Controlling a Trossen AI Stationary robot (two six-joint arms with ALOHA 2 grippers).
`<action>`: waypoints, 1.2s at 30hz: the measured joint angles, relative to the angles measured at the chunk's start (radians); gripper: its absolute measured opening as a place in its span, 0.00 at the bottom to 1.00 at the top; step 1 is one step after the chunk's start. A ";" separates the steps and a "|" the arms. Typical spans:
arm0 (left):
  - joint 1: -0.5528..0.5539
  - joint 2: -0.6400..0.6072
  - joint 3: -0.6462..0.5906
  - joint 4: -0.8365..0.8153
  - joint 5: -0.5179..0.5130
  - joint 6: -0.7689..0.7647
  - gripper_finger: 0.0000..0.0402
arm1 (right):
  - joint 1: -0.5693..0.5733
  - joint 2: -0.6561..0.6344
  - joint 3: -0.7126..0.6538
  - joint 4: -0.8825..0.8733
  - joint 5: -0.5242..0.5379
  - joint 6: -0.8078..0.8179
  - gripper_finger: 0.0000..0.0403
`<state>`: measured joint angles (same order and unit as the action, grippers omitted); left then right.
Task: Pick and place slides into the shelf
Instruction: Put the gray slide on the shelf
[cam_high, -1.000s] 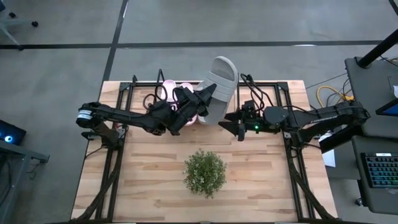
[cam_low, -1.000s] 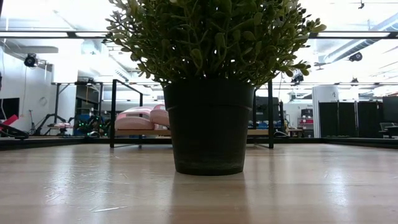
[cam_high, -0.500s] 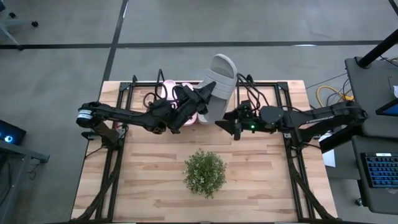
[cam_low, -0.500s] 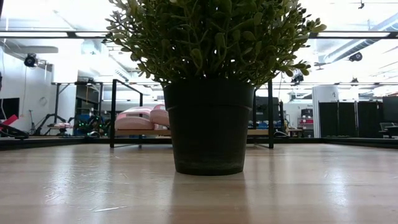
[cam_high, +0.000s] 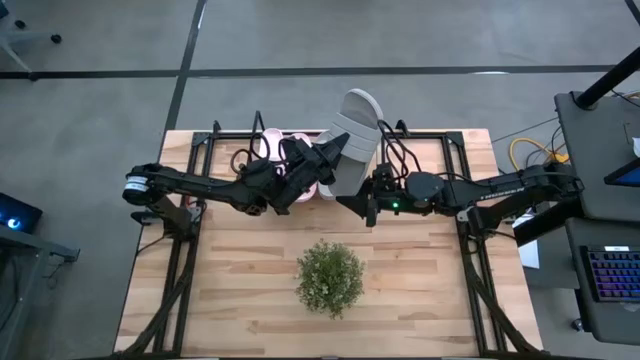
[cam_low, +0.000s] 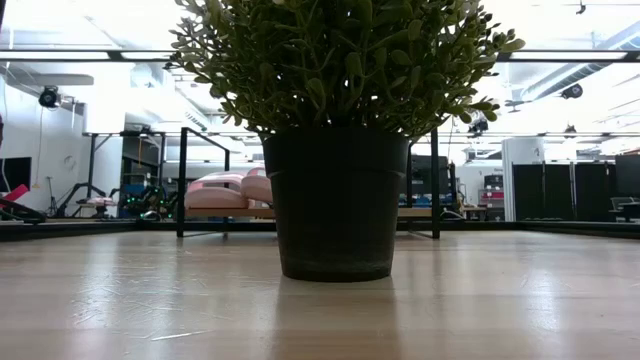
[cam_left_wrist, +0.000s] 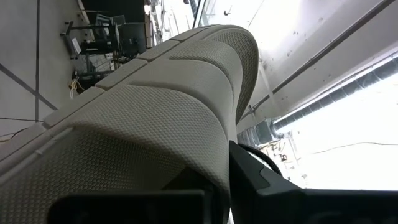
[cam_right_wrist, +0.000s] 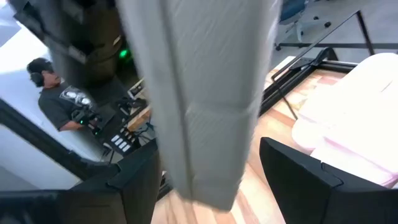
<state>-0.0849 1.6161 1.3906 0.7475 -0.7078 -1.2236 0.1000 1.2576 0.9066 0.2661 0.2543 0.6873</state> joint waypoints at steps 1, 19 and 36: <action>0.000 0.000 -0.002 0.000 0.001 0.003 0.00 | -0.003 0.000 0.000 0.000 0.000 0.000 0.63; 0.000 0.000 -0.006 -0.033 0.021 0.011 0.00 | -0.013 0.001 0.000 -0.005 0.003 0.028 0.34; 0.004 -0.001 -0.006 -0.025 0.078 0.145 0.03 | -0.030 0.000 0.000 -0.004 0.004 0.098 0.14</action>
<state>-0.0809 1.6155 1.3846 0.7220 -0.6297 -1.0781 0.0704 1.2578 0.9066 0.2618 0.2584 0.7858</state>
